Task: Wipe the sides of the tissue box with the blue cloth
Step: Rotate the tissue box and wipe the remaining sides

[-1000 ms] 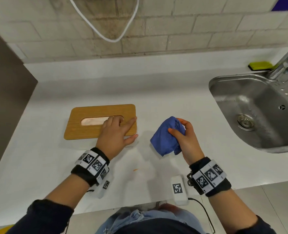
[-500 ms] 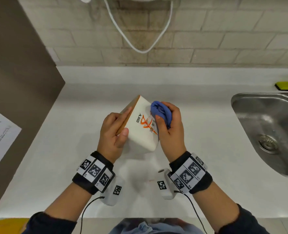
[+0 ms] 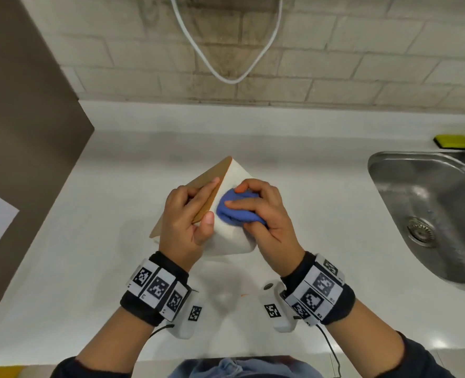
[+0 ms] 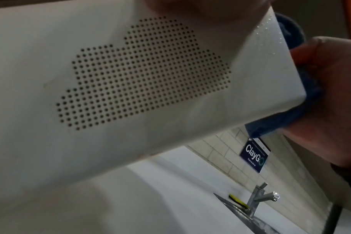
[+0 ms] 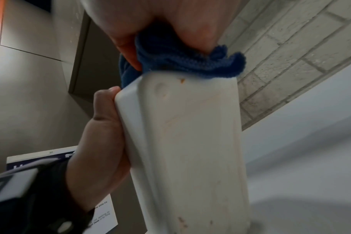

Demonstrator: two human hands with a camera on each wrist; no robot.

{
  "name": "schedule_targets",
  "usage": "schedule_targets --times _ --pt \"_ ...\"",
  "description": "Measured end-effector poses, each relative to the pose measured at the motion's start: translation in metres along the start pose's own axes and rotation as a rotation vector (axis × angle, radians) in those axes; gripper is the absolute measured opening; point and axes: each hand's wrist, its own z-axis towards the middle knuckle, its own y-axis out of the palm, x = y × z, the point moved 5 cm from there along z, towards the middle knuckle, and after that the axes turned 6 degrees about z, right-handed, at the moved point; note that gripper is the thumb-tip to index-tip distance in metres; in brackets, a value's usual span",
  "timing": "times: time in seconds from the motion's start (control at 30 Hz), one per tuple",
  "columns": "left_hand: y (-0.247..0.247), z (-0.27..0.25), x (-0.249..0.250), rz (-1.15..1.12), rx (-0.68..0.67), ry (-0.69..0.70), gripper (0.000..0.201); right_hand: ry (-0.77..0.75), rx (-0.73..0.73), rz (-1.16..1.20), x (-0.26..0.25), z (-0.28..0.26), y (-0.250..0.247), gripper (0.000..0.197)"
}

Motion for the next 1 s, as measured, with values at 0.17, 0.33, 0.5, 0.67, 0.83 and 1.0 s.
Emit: schedule_targets --times 0.17,0.33,0.5,0.67,0.83,1.0 --pt "0.0 0.004 -0.002 0.002 -0.056 0.04 0.054 0.001 -0.083 0.063 0.019 -0.02 -0.013 0.03" --pt "0.0 0.008 -0.013 0.066 -0.078 0.058 0.056 0.375 -0.066 0.088 0.058 -0.046 -0.045 0.031" --pt "0.002 0.008 -0.012 0.073 -0.086 0.083 0.058 0.519 0.391 0.339 0.054 -0.019 -0.066 0.021" --pt "0.002 0.007 -0.011 0.072 -0.081 0.08 0.057 0.201 0.244 -0.089 0.021 0.026 -0.015 0.019" --pt "-0.005 0.008 -0.017 0.059 -0.059 0.034 0.052 0.056 0.141 -0.108 0.006 0.012 0.016 0.018" --pt "-0.005 0.007 -0.014 0.056 -0.086 0.102 0.058 -0.024 -0.125 -0.136 0.017 -0.017 0.007 0.012"
